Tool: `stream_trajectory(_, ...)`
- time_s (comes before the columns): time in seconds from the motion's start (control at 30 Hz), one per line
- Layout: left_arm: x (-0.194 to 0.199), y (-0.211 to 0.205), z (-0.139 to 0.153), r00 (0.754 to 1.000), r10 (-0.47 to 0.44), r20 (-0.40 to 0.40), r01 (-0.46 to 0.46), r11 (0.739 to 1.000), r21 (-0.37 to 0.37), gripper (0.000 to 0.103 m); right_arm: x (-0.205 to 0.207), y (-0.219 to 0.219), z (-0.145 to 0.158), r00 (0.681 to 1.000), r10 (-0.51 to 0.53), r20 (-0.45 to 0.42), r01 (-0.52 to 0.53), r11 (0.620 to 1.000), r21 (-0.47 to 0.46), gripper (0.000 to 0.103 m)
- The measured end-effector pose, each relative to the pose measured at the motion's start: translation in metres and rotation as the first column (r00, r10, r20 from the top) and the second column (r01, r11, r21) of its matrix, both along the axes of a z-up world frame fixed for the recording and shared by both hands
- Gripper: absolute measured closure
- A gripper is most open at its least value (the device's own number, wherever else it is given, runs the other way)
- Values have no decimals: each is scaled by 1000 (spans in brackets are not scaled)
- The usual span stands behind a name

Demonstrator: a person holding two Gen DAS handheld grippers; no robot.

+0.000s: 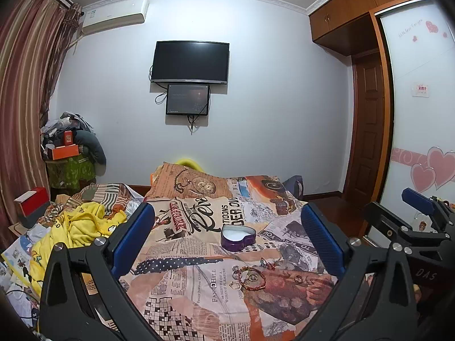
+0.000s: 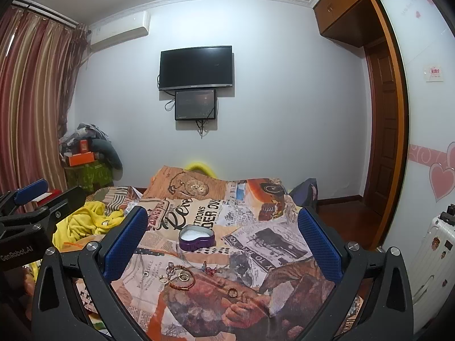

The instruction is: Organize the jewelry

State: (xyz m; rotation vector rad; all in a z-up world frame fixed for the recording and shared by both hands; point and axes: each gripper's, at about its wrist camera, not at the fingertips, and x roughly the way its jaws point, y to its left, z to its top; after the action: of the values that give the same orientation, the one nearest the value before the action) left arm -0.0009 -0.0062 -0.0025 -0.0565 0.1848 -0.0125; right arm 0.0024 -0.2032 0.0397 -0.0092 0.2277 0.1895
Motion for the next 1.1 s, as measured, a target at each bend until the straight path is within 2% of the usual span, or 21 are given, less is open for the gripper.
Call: stream_trajectory(1.1,2,0,-6,1000,5,-15,-5,1000,-1,0,-2,1,1,1000,12,-3,-12,1000,5,0)
